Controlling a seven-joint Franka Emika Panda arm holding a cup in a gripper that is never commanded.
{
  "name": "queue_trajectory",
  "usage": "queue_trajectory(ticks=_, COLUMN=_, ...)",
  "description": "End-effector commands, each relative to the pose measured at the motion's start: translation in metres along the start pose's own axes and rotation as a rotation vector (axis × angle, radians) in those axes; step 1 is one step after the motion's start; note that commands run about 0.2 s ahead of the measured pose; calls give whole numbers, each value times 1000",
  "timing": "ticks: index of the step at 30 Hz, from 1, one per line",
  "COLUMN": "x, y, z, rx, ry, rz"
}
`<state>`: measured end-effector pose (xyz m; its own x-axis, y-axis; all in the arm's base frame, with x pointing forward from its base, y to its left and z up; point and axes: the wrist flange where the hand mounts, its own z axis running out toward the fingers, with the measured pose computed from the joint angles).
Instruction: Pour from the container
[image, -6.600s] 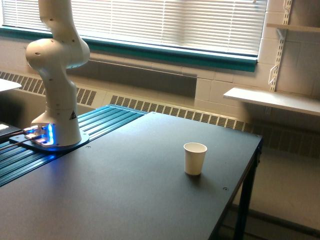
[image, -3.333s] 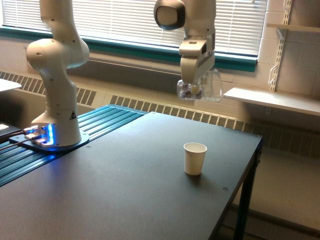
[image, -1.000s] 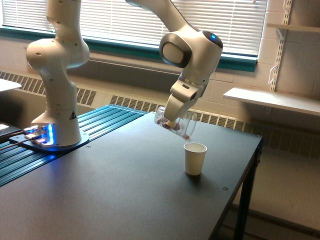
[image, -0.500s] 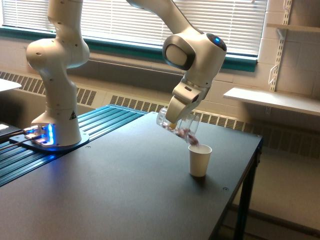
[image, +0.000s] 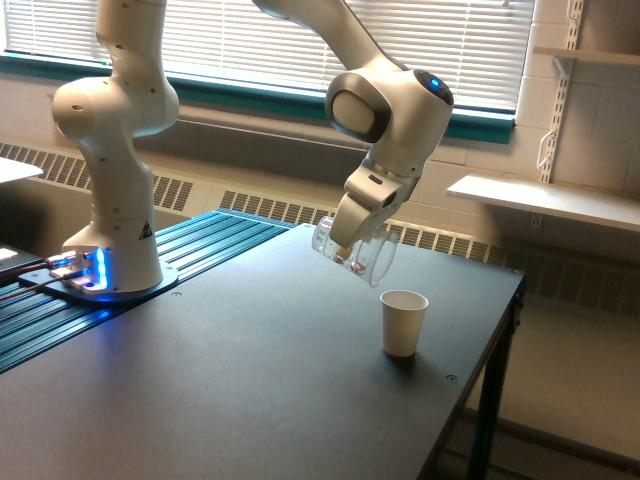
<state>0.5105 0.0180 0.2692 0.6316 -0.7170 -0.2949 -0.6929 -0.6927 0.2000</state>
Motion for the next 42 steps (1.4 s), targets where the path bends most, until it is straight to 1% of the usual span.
queue_trajectory(ticks=1, x=-4, y=0, z=2, rx=-10, ry=-3, rz=10)
queue_trajectory(ticks=7, x=-3, y=2, z=5, rx=-16, ry=-12, rz=23)
queue_trajectory(ticks=12, x=-3, y=-2, z=-3, rx=-13, ry=1, rz=22)
queue_trajectory(ticks=17, x=-2, y=-3, z=-4, rx=-3, ry=-14, rz=42)
queue_trajectory(ticks=21, x=-4, y=-8, z=-7, rx=5, ry=-17, rz=44)
queue_trajectory(ticks=28, x=-4, y=-12, z=-6, rx=1, ry=-26, rz=50)
queue_trajectory(ticks=35, x=2, y=-15, z=-6, rx=0, ry=-34, rz=77)
queue_trajectory(ticks=39, x=6, y=-15, z=-3, rx=2, ry=-46, rz=90)
queue_trajectory(ticks=42, x=6, y=-19, z=-6, rx=2, ry=-34, rz=86)
